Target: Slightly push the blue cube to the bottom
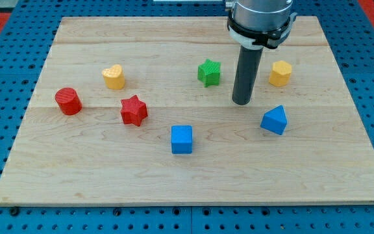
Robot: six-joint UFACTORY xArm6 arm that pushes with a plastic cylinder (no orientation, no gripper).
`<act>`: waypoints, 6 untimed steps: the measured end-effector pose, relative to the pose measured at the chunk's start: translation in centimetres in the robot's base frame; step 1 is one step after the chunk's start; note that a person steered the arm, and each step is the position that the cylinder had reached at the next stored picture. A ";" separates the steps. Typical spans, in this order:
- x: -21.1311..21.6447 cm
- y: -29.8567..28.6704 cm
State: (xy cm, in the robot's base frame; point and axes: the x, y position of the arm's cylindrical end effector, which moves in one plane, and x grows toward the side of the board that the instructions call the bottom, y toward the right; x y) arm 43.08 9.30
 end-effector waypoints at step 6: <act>7.1 -10.0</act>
State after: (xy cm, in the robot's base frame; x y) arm 50.18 -0.67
